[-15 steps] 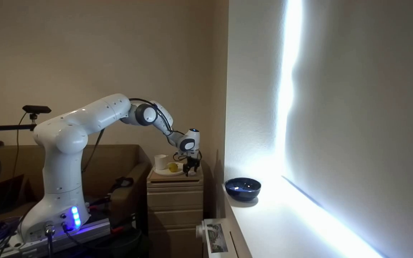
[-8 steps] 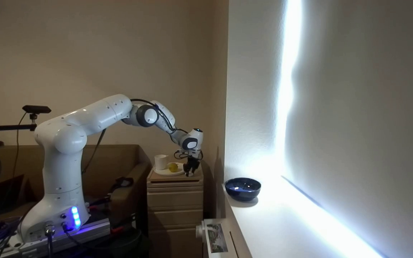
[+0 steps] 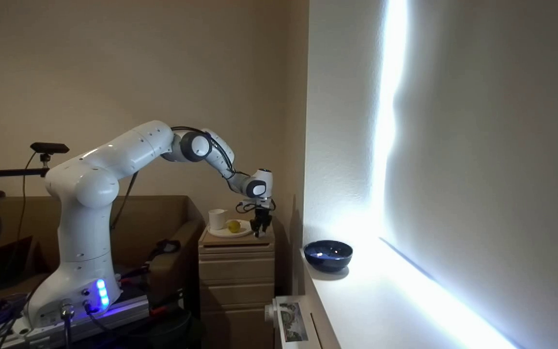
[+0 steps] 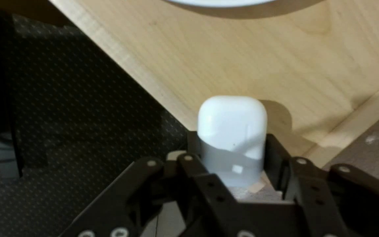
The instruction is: Pick up the earphone case and move it to the window sill
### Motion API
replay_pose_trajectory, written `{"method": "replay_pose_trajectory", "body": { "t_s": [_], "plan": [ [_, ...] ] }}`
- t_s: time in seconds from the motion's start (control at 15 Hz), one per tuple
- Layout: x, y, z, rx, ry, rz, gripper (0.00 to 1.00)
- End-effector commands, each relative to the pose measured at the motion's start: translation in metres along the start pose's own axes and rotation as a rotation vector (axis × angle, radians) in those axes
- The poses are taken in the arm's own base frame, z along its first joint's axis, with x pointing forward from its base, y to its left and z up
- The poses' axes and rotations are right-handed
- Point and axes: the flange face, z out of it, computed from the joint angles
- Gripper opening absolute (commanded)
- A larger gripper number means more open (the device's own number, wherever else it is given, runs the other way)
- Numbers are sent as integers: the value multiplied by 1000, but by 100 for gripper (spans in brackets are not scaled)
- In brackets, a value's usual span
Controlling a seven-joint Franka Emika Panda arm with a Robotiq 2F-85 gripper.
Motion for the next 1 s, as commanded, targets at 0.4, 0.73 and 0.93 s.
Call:
{"method": "replay_pose_trajectory", "body": {
  "t_s": [0.4, 0.73, 0.93],
  "plan": [
    [43, 95, -54, -70, -9, 80, 24],
    [102, 171, -39, -85, -63, 380, 24],
    [141, 229, -28, -64, -37, 555, 24]
  ]
}}
